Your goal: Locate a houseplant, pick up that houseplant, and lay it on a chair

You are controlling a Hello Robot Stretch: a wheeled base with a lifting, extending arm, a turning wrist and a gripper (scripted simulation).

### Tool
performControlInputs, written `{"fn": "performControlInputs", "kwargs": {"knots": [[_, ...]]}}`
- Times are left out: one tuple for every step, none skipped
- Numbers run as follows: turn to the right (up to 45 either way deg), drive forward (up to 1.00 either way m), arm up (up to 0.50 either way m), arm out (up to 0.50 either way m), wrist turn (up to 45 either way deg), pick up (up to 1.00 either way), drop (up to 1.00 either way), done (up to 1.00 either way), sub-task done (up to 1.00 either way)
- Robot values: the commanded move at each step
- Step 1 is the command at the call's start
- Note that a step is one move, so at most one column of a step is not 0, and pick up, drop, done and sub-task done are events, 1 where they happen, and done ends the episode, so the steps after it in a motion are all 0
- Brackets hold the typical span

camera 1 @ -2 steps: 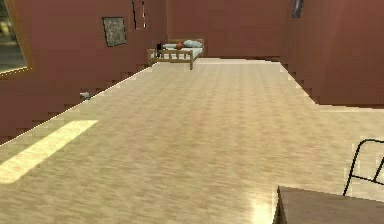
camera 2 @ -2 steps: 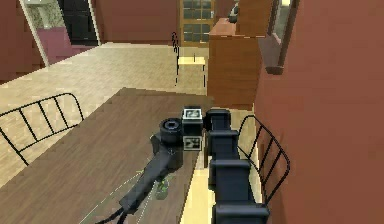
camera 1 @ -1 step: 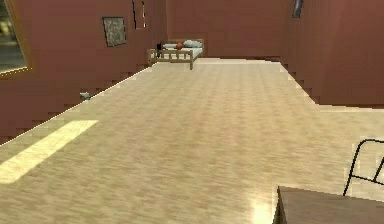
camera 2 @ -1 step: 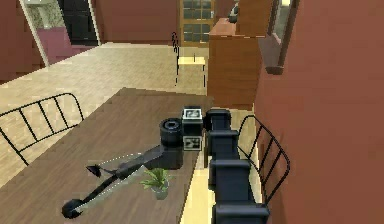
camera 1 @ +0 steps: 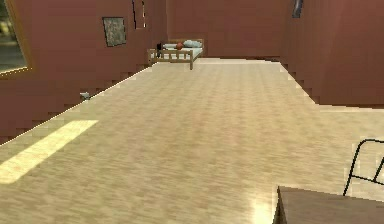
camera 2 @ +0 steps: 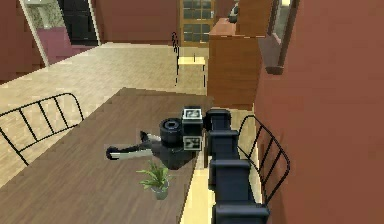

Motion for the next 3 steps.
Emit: {"fn": "performControlInputs", "kwargs": {"knots": [[0.0, 0.00, 0.00, 0.00, 24.0, 0.00, 0.00, 0.00, 0.00], [0.0, 0.00, -0.30, 0.00, 0.0, 0.00, 0.00, 0.00, 0.00], [0.0, 0.00, 0.00, 0.00, 0.0, 1.00, 0.00, 0.00, 0.00]]}}
